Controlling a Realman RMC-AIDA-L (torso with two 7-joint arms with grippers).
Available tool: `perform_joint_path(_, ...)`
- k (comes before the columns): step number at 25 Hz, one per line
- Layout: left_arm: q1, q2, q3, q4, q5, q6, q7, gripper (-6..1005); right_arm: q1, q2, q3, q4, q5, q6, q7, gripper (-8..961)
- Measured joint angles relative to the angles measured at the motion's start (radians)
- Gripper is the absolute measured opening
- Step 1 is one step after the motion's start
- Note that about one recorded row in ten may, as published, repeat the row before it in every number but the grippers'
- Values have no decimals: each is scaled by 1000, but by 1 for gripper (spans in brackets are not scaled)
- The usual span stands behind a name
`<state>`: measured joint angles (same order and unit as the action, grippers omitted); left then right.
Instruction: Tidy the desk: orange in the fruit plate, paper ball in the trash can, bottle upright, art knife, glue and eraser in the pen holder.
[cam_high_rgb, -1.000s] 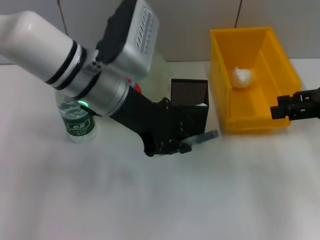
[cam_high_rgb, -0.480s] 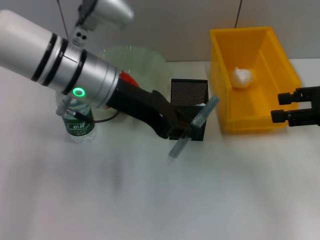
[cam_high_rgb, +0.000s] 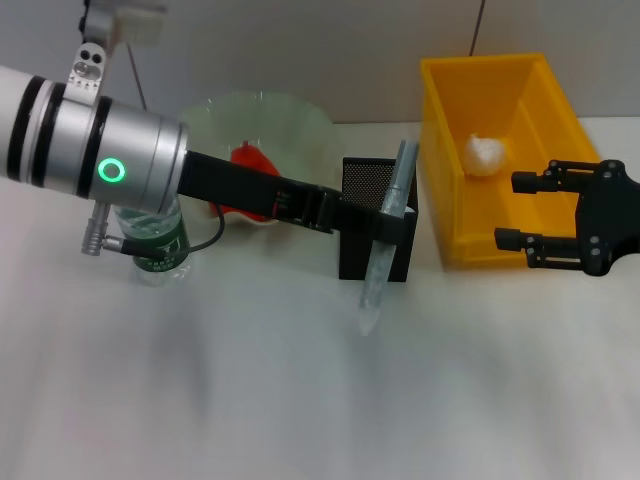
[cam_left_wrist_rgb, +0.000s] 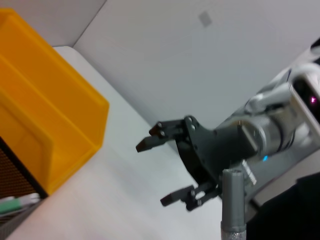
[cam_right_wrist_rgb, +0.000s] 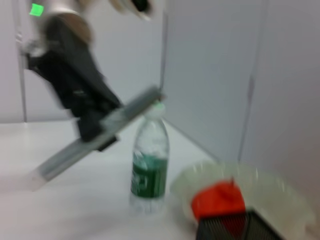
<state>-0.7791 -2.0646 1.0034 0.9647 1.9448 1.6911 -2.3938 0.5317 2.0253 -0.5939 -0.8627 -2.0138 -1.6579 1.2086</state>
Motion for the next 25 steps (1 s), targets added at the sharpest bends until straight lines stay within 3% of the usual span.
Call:
perform_joint_path(1, 8, -1, 1, -1, -32, 5, -27, 146, -28, 16, -1, 5, 54, -14, -101, 693)
perform_joint_path(6, 16, -1, 6, -18, -124, 13, -61, 146, -73, 41, 8, 38, 155, -18, -267, 693)
perform_joint_path(10, 15, 0, 2, -39, -156, 13, -68, 146, -84, 45, 9, 135, 238, 4, -383, 693)
perform_joint_path(17, 16, 1, 46, -42, -169, 25, -33, 147, -76, 29, 25, 213, 280, 17, -385, 694)
perform_joint_path(21, -11, 4, 95, -21, -126, 71, 23, 147, -75, 13, 25, 213, 283, -22, -273, 694)
perform_joint_path(25, -18, 7, 90, 9, -85, 95, 56, 147, -79, -10, 24, 208, 284, -70, -155, 693)
